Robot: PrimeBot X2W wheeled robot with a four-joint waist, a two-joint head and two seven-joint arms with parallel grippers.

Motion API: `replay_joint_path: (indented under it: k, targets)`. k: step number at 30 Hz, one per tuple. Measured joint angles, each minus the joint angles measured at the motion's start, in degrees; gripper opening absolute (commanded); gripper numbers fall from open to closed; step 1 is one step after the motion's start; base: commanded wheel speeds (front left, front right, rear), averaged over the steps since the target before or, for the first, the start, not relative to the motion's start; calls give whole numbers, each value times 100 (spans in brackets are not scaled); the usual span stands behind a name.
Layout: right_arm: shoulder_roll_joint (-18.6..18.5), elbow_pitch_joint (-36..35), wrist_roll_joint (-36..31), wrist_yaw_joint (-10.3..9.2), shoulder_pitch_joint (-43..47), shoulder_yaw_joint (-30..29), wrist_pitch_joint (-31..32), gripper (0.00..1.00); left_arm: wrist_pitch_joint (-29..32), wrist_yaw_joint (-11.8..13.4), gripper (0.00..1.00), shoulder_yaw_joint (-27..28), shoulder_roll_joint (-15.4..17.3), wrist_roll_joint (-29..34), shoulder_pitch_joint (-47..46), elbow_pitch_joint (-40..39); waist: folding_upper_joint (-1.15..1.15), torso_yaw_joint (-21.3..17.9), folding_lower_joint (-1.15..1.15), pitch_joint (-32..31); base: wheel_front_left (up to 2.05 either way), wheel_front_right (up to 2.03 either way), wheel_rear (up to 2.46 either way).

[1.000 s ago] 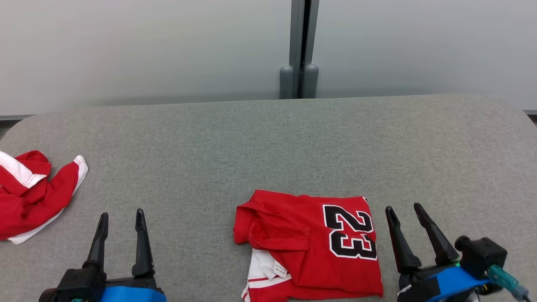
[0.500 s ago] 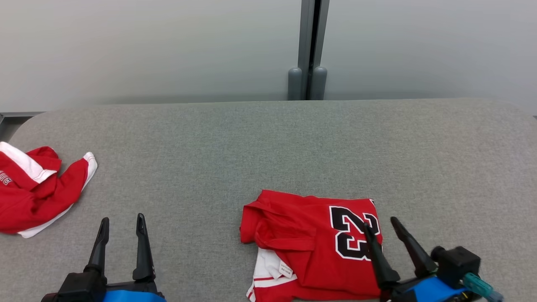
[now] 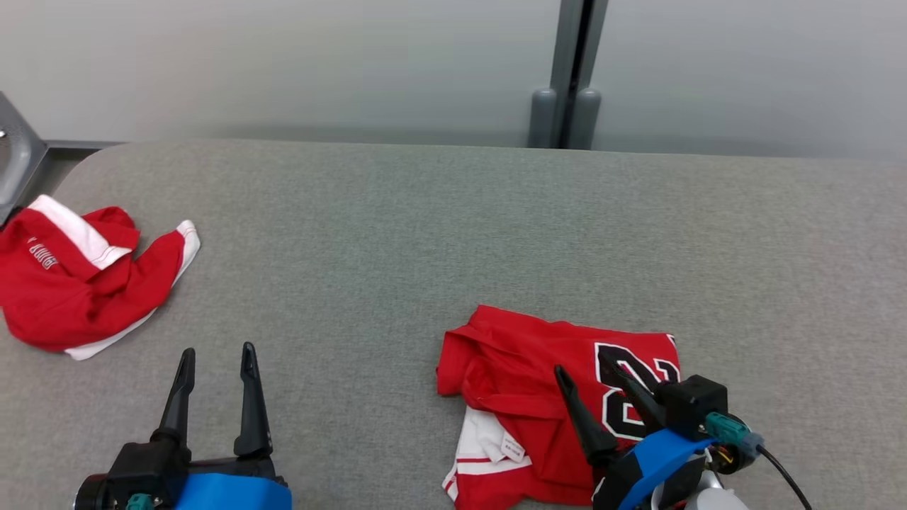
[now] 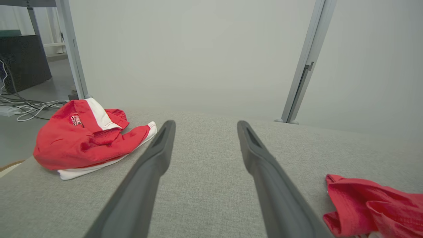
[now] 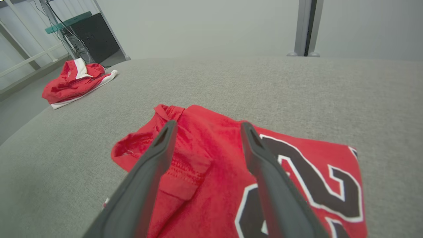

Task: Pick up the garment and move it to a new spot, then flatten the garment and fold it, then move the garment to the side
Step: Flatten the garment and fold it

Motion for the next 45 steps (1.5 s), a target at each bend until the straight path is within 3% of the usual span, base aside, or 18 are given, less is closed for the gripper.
replay_joint_path:
  k: [13,14,15,16,17,19,31,32,33,40,45]
  targets:
    - [12,1109,413,0,-216,307,-316,100,-3,25,100,-74,0,-53,-77,34,0,383,0,187,0,0,0]
    - [11,1147,438,0,-249,366,-345,87,-3,25,100,-75,0,-54,-82,37,0,391,0,196,0,0,0]
    - [12,1159,475,0,-281,417,-382,45,-3,25,100,-75,0,-57,-84,38,0,396,0,202,0,0,0]
    - [13,1167,493,0,-310,472,-435,34,-3,25,100,-75,0,-62,-88,41,0,399,0,207,0,0,0]
    - [13,1173,520,1,-338,535,-477,2,-3,27,100,-78,0,-64,-98,43,0,400,0,208,0,0,0]
    - [15,1189,567,1,-386,642,-552,0,-3,33,100,-91,0,-80,-109,42,0,399,0,205,0,0,0]
    - [16,1224,556,0,-439,1668,-757,0,-3,42,100,-119,0,-107,-109,101,0,444,0,104,0,0,0]
    - [16,1251,550,0,-439,1769,-748,34,-3,51,100,-129,0,-113,-109,101,0,452,0,101,0,0,0]
    - [18,1269,555,0,-436,1873,-732,100,-4,60,100,-138,0,-113,-109,100,0,459,0,96,0,0,0]
    - [18,1276,548,1,-461,2019,-812,100,-3,77,100,-100,1,-113,-90,89,0,392,0,73,0,0,0]
    - [-21,917,427,1,-413,1650,-871,100,-3,58,100,-65,1,-89,-18,86,0,218,0,-7,0,0,0]
